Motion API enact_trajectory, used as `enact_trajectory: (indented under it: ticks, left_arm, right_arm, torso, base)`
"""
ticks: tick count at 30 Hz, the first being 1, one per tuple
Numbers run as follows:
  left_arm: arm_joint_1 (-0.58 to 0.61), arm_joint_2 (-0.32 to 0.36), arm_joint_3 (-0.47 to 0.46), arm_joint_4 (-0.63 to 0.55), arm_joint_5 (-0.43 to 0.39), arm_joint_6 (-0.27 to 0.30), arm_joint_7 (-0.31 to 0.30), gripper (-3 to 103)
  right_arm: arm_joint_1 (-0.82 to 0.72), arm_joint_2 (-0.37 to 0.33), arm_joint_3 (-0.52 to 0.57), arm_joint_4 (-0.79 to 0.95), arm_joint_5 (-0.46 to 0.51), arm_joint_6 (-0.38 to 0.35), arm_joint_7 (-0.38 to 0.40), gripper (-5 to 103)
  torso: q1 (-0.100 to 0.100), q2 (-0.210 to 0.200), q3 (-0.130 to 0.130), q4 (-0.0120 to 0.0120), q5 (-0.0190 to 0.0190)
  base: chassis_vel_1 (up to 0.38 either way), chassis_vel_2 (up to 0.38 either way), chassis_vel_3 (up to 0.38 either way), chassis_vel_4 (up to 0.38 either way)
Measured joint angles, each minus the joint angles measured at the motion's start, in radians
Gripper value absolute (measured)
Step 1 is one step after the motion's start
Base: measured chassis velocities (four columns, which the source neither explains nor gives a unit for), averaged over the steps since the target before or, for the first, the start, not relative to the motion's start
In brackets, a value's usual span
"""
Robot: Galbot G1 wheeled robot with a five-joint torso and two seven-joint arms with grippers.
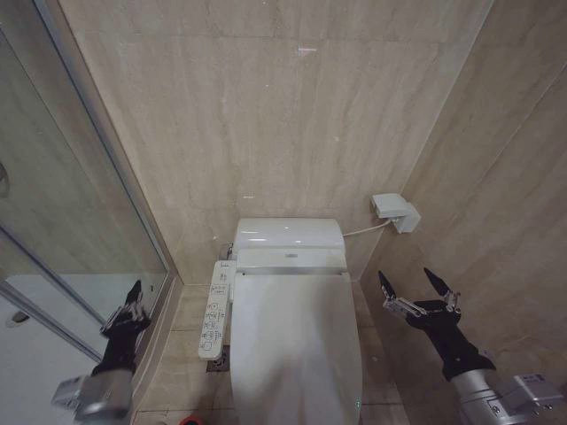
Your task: Open the toilet lid, clean the toilet bowl with a toilet brush, close the toilet lid, and flush.
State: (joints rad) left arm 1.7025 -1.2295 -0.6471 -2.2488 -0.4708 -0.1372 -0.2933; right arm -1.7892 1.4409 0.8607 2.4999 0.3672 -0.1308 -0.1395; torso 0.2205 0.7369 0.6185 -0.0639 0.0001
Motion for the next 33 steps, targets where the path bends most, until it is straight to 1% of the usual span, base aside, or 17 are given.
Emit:
enact_trajectory:
  ticks: [2, 4, 6, 8, 11, 12, 16, 23, 24, 27, 30, 31, 32, 33]
  left_arm:
    - [0.035, -0.013, 0.007, -0.045, -0.005, 0.016, -0.009, 0]
    - [0.070, -0.020, 0.036, -0.116, -0.047, 0.062, -0.032, 0]
    - [0.083, -0.022, 0.038, -0.137, -0.048, 0.072, -0.031, 0]
    - [0.087, -0.023, 0.035, -0.142, -0.043, 0.073, -0.027, 0]
    - [0.124, -0.030, -0.001, -0.176, 0.003, 0.064, 0.036, 0]
    - [0.124, -0.030, -0.001, -0.176, 0.003, 0.064, 0.036, 0]
    - [0.149, -0.046, -0.003, -0.214, 0.044, 0.058, 0.066, 0]
    - [0.188, -0.066, 0.004, -0.254, 0.071, 0.066, 0.083, 0]
    - [0.187, -0.066, 0.002, -0.254, 0.072, 0.061, 0.082, 17]
    - [0.185, -0.067, -0.006, -0.250, 0.089, 0.063, 0.075, 17]
    - [0.184, -0.069, -0.009, -0.255, 0.124, 0.110, 0.050, 17]
    - [0.184, -0.069, -0.009, -0.255, 0.124, 0.110, 0.050, 17]
    - [0.186, -0.070, -0.009, -0.255, 0.137, 0.138, 0.036, 43]
    - [0.189, -0.070, -0.009, -0.255, 0.143, 0.149, 0.028, 43]
  right_arm:
    - [0.000, 0.000, 0.000, 0.000, 0.000, 0.000, 0.000, 100]
    - [0.000, 0.000, 0.000, 0.000, 0.000, 0.000, 0.000, 100]
    - [0.000, 0.000, 0.000, 0.000, 0.000, 0.000, 0.000, 100]
    - [0.000, 0.000, 0.000, 0.000, 0.000, 0.000, 0.000, 100]
    - [0.000, 0.000, 0.000, 0.000, 0.000, 0.000, 0.000, 100]
    - [0.000, 0.000, 0.000, 0.000, 0.000, 0.000, 0.000, 100]
    - [0.000, 0.000, 0.000, 0.000, 0.000, 0.000, 0.000, 100]
    - [0.000, 0.000, 0.000, 0.000, 0.000, 0.000, 0.000, 100]
    - [0.000, 0.000, 0.000, 0.000, 0.000, 0.000, 0.000, 100]
    - [0.000, 0.000, 0.000, 0.000, 0.000, 0.000, 0.000, 100]
    - [0.000, 0.000, 0.000, 0.000, 0.000, 0.000, 0.000, 100]
    - [0.000, 0.000, 0.000, 0.000, 0.000, 0.000, 0.000, 100]
    - [0.000, 0.000, 0.000, 0.000, 0.000, 0.000, 0.000, 100]
    - [0.000, 0.000, 0.000, 0.000, 0.000, 0.000, 0.000, 100]
  torso:
    - [0.000, 0.000, 0.000, 0.0000, 0.0000]
    - [0.000, 0.000, 0.000, -0.0003, 0.0000]
    - [0.000, 0.000, 0.000, -0.0003, 0.0001]
    - [0.000, 0.000, 0.000, -0.0002, 0.0001]
    - [0.000, 0.000, 0.000, 0.0000, 0.0000]
    - [0.000, 0.000, 0.000, 0.0000, 0.0000]
    - [0.000, 0.000, 0.000, -0.0001, 0.0000]
    - [0.000, 0.000, 0.000, 0.0000, 0.0000]
    - [0.000, 0.000, 0.000, 0.0000, -0.0001]
    - [0.000, 0.000, 0.000, -0.0001, -0.0001]
    - [0.000, 0.000, 0.000, -0.0001, -0.0001]
    - [0.000, 0.000, 0.000, -0.0001, -0.0001]
    - [0.000, 0.000, 0.000, -0.0001, -0.0002]
    - [0.000, 0.000, 0.000, -0.0001, -0.0001]
  base:
    - [0.000, 0.000, 0.000, 0.000]
    - [0.000, 0.000, 0.000, 0.000]
    - [0.000, 0.000, 0.000, 0.000]
    - [0.000, 0.000, 0.000, 0.000]
    - [0.000, 0.000, 0.000, 0.000]
    - [0.000, 0.000, 0.000, 0.000]
    - [0.000, 0.000, 0.000, 0.000]
    - [0.000, 0.000, 0.000, 0.000]
    - [0.000, 0.000, 0.000, 0.000]
    - [0.000, 0.000, 0.000, 0.000]
    - [0.000, 0.000, 0.000, 0.000]
    - [0.000, 0.000, 0.000, 0.000]
    - [0.000, 0.000, 0.000, 0.000]
    - [0.000, 0.000, 0.000, 0.000]
